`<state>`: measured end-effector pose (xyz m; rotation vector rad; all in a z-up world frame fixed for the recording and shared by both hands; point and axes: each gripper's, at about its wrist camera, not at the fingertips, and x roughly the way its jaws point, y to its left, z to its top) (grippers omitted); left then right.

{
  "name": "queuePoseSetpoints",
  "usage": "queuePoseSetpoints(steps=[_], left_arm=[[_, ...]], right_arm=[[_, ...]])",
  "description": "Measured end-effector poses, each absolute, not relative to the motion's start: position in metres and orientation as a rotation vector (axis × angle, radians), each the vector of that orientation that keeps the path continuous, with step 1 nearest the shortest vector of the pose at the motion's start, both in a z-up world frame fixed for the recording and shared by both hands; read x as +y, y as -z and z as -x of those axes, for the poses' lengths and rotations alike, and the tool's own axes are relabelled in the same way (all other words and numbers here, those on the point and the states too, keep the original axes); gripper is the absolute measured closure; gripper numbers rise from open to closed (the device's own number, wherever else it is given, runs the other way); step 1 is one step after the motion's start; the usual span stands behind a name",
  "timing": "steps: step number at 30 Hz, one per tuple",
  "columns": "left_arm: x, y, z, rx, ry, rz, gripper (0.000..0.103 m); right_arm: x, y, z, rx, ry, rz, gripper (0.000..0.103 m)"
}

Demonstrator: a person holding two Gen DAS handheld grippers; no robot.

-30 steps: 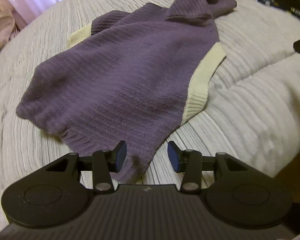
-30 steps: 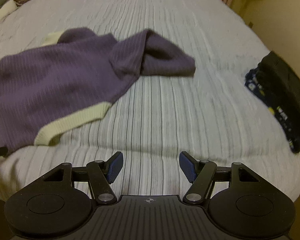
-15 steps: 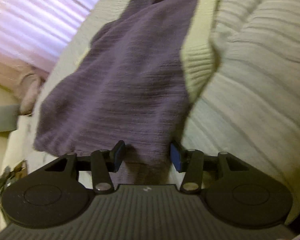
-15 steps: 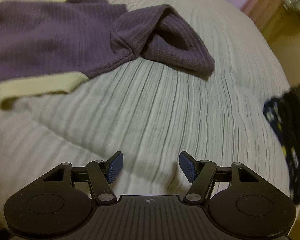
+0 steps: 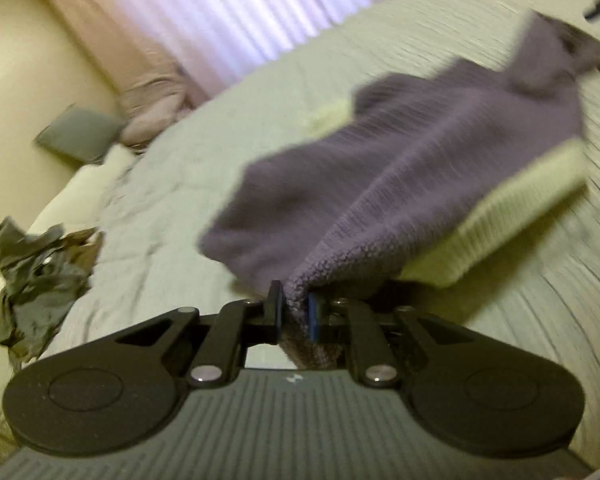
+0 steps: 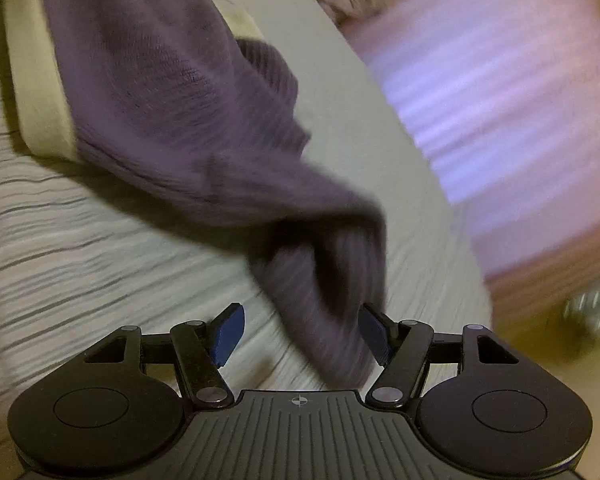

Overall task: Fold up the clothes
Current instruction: 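Grasp the cardigan hem with both grippers and lift it up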

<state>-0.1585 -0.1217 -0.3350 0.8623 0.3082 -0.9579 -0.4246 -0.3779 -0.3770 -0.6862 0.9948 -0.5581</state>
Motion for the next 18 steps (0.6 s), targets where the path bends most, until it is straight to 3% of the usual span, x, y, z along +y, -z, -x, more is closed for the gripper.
queuePoseSetpoints(steps=[8,13,14,16,18], left_arm=[[-0.132,0.344,0.147,0.349,1.000,-0.902,0.086],[-0.121,0.366,0.154,0.377,1.059,-0.947,0.089],[-0.119,0.365,0.154,0.380,1.073,-0.947,0.091],[-0.117,0.355,0.150,0.374,1.092,-0.922,0.092],[-0.114,0.336,0.143,0.355,1.099,-0.871,0.093]], right_arm=[[-0.380,0.407,0.407,0.923,0.385,1.117,0.037],[-0.386,0.418,0.403,0.907,0.327,1.160,0.038],[-0.385,0.415,0.401,0.893,0.326,1.148,0.053],[-0.388,0.402,0.394,0.913,0.337,1.003,0.099],[-0.391,0.385,0.389,0.930,0.373,0.866,0.099]])
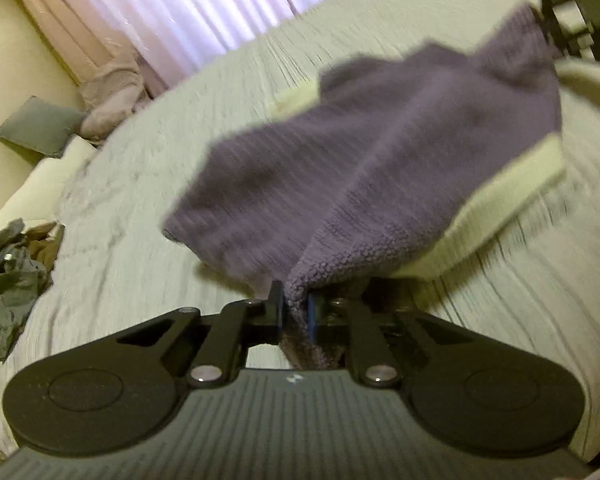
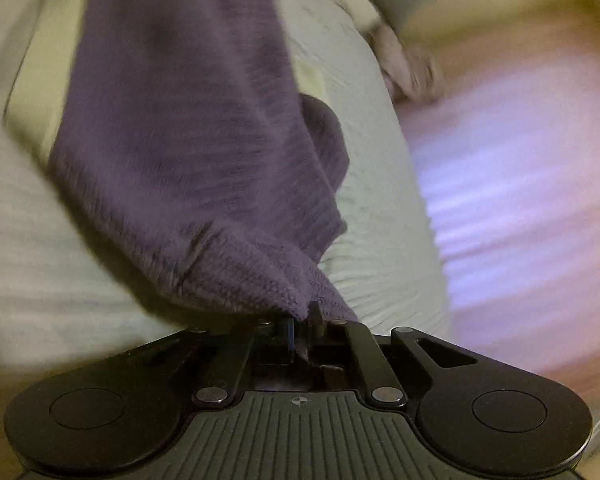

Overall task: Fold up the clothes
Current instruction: 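Grasp the cardigan hem with both grippers and lift it up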

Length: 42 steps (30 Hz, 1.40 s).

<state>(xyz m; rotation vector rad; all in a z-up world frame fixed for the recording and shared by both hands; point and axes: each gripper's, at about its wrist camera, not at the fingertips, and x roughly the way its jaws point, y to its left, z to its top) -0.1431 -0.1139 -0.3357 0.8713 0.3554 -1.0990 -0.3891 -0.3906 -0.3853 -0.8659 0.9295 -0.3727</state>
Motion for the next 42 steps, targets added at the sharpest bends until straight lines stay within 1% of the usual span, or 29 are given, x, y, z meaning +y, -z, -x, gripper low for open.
queuePoseSetpoints(steps=[2,6,13,16,18,22,25,30,32,36,40,41,42], left_arm=[[-0.115,0.314,0.136,0.324,1.103,-0.824,0.093],[-0.120,0.248,0.106,0.185,1.102,-0.717,0.093],[-0.123,0.107,0.050,-0.094,1.154,-0.522,0.093],[-0.118,0.062,0.034,-0.184,1.170,-0.473,0.093],[-0.109,0.038,0.023,-0.222,1.185,-0.431,0.093],[-0.081,0.013,0.011,-0.259,1.212,-0.380,0.093],[-0.052,0.003,0.009,-0.266,1.239,-0.360,0.093],[-0.021,-0.009,0.016,-0.223,1.304,-0.391,0.093],[-0.022,-0.018,0.013,-0.221,1.318,-0.406,0.093],[-0.041,-0.034,0.002,-0.214,1.332,-0.407,0.093],[-0.119,-0.030,-0.026,-0.080,1.351,-0.409,0.093],[-0.154,-0.022,-0.039,-0.001,1.362,-0.426,0.093],[-0.189,-0.014,-0.053,0.078,1.372,-0.442,0.090]], right_arm=[[-0.391,0.362,0.387,0.909,0.438,0.774,0.099],[-0.385,0.301,0.380,0.824,0.637,0.671,0.099],[-0.342,0.162,0.363,0.626,0.916,0.674,0.100],[-0.320,0.102,0.358,0.546,0.999,0.687,0.100],[-0.304,0.063,0.356,0.486,1.051,0.689,0.100],[-0.263,0.005,0.358,0.401,1.106,0.722,0.100],[-0.228,-0.018,0.358,0.377,1.131,0.762,0.100],[-0.190,-0.033,0.362,0.426,1.148,0.752,0.100],[-0.183,-0.038,0.363,0.452,1.151,0.739,0.100],[-0.202,-0.051,0.364,0.475,1.151,0.726,0.100],[-0.259,-0.051,0.342,0.470,1.121,0.706,0.099],[-0.277,-0.050,0.334,0.472,1.110,0.699,0.099],[-0.305,-0.039,0.322,0.479,1.100,0.682,0.099]])
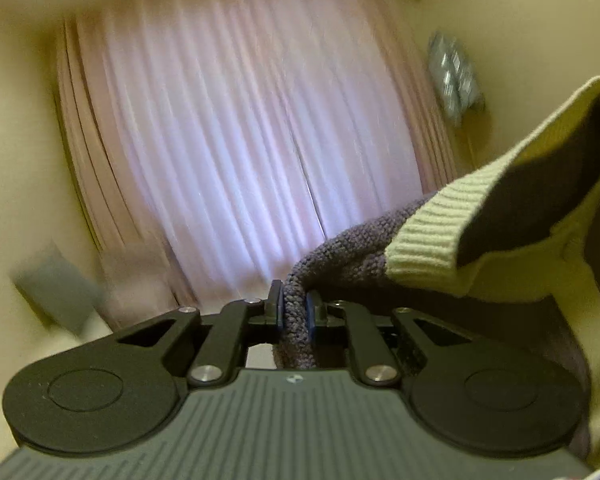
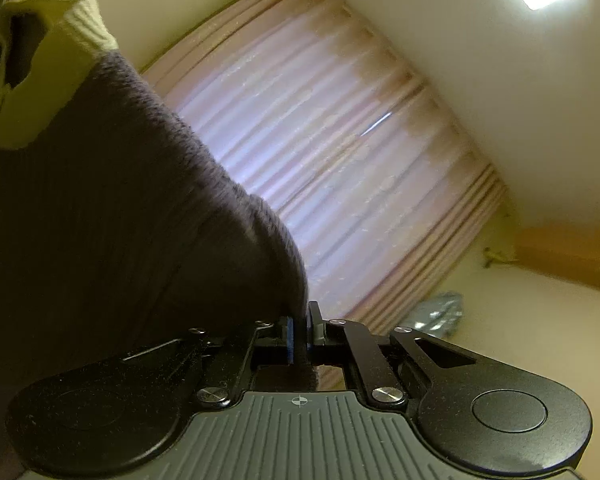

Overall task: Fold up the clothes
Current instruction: 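Grasp the cardigan hem with both grippers and lift it up, then lay the cardigan down flat and release both grippers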

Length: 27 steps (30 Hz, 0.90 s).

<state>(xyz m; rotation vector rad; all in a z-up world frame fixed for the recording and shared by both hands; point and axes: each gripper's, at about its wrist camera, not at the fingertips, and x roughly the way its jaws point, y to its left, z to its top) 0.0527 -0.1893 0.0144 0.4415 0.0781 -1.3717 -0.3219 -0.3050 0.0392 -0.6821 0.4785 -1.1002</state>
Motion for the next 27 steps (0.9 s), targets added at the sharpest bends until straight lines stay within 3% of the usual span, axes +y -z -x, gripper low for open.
queuePoseSetpoints(steps=[1,3,5,7,11,19,22,27], left_arm=[[-0.231,-0.001,-0.074,0.172,1.367,-0.478,0.082],[-0.306,0.029,-0.111,0.351,1.362,-0.547,0.071],[-0.359,0.066,-0.124,0.422,1.277,-0.645,0.072],[-0.389,0.094,-0.129,0.447,1.174,-0.715,0.073],[-0.370,0.130,-0.139,0.612,1.189,-0.623,0.068],[-0.230,0.220,-0.114,1.041,1.040,-0.533,0.070],[-0.207,0.226,-0.094,1.110,1.027,-0.522,0.070],[-0.221,0.205,-0.085,1.101,1.048,-0.446,0.070]], right_arm=[[-0.337,-0.024,0.304,0.529,1.080,0.642,0.099],[-0.413,0.013,0.268,0.713,1.051,0.510,0.088],[-0.478,0.053,0.240,0.869,1.053,0.412,0.052],[-0.517,0.086,0.228,0.962,1.070,0.350,0.032],[-0.528,0.118,0.263,0.900,1.039,0.049,0.032],[-0.468,0.223,0.396,0.951,1.109,-0.699,0.032],[-0.437,0.259,0.458,0.765,1.186,-1.094,0.032],[-0.409,0.302,0.528,0.177,1.328,-1.590,0.032]])
